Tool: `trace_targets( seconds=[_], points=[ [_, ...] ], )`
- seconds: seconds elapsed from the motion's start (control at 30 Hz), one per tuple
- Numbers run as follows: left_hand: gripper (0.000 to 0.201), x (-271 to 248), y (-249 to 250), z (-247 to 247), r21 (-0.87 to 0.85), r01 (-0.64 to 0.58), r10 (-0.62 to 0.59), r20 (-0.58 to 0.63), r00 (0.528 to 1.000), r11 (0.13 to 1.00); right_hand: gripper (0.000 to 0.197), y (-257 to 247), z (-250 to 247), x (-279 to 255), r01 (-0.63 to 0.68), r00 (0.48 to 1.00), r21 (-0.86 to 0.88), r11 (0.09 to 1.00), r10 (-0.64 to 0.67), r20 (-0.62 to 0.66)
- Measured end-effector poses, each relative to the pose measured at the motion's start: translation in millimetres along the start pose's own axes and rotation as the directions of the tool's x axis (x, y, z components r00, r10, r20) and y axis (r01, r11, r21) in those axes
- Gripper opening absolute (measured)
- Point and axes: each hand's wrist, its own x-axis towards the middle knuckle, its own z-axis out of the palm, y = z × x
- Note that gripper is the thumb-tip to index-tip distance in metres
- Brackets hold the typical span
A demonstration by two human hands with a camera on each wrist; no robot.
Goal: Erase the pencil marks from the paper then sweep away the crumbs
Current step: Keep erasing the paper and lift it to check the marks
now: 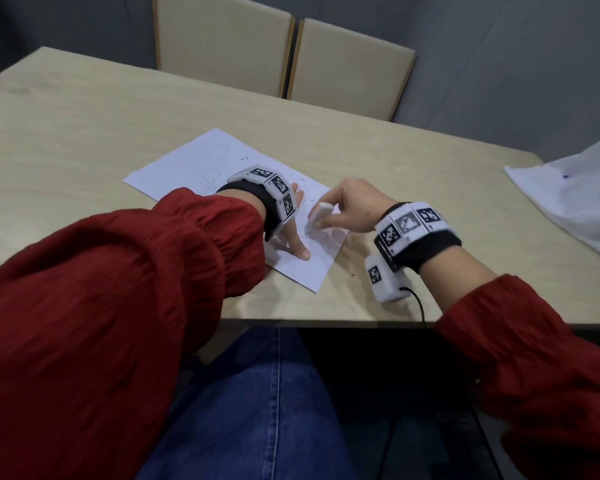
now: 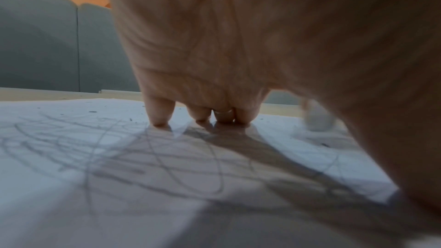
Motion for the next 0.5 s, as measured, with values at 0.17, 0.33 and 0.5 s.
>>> trace_targets(
  seconds=[0.17,0.33,0.5],
  points=[
    [0.13,2,-2,2,-0.026,-0.022,0.022,-0.021,1.0,0.999,0.012,2,5,7,-0.044,0.996,-0.017,0.999,0.042,-0.074],
    [0.13,2,-2,0,-0.042,-0.024,0.022,-0.039,0.999,0.999,0.013,9,8,-36,-0.033,0.999,-0.036,0.999,0.034,0.042],
    [0.135,11,-7,4,-0.069,-0.023,0.021,-0.032,0.999,0.997,0.011,21,-4,-37,-0.104,0.983,0.12,0.987,0.084,0.163]
  ],
)
